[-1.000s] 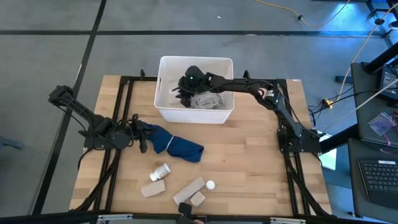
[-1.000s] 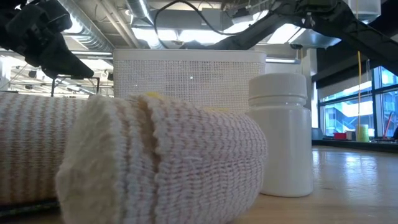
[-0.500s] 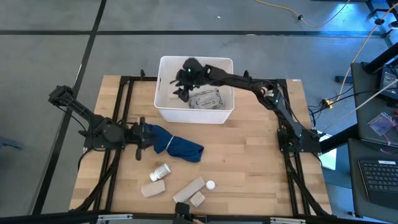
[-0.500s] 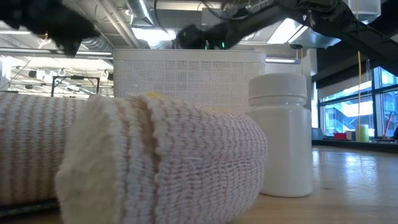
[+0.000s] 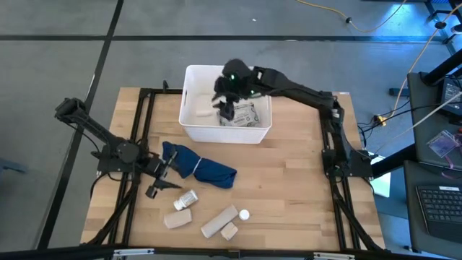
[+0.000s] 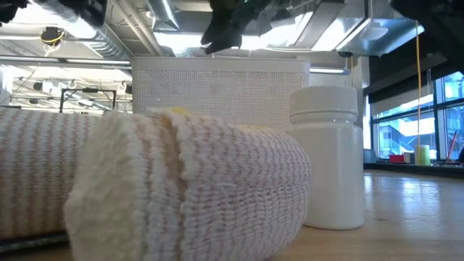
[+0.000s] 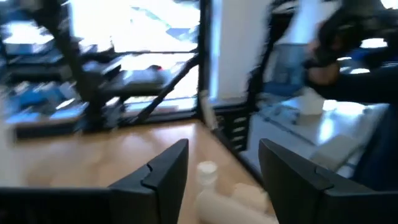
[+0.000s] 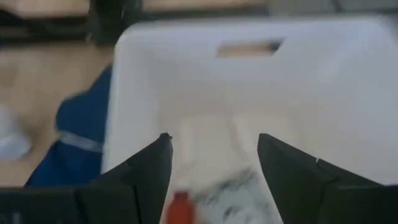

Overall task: Pick & place medical supplies in basket/bin
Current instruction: Put the left white medicine bottle into the white bin

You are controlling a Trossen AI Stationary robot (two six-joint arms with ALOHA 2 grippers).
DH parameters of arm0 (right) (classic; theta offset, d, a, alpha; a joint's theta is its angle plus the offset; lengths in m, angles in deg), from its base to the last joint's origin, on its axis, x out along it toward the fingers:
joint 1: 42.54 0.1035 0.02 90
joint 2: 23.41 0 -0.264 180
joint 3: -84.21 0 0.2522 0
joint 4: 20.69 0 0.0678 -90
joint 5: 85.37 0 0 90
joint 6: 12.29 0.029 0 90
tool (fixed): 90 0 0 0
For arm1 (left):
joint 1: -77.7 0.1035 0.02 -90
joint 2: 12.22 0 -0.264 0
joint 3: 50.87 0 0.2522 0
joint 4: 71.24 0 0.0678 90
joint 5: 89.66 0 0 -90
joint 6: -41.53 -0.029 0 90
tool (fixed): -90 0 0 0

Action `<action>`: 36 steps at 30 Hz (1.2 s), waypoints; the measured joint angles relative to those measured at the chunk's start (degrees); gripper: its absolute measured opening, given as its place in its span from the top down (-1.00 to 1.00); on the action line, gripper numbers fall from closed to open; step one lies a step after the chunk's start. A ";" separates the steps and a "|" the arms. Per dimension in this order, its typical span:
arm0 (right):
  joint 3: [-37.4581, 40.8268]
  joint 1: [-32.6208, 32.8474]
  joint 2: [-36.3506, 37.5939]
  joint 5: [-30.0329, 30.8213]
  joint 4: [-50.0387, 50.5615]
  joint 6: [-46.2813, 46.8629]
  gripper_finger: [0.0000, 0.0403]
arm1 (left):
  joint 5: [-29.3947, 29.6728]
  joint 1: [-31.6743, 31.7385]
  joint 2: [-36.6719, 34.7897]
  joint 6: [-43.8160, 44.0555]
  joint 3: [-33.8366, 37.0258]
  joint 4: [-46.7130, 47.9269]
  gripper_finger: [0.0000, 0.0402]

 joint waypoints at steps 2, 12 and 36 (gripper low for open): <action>2.48 2.53 1.85 1.02 1.79 1.10 -0.18 | -2.63 0.00 2.61 -1.69 -0.06 -3.80 0.06; 29.10 21.01 19.03 20.75 -11.51 6.70 -0.18 | 5.80 -5.42 16.87 0.39 -15.17 18.64 0.06; 80.75 42.90 42.58 54.46 -41.62 32.82 -0.18 | 1.26 -4.71 37.89 52.39 -30.31 56.56 0.06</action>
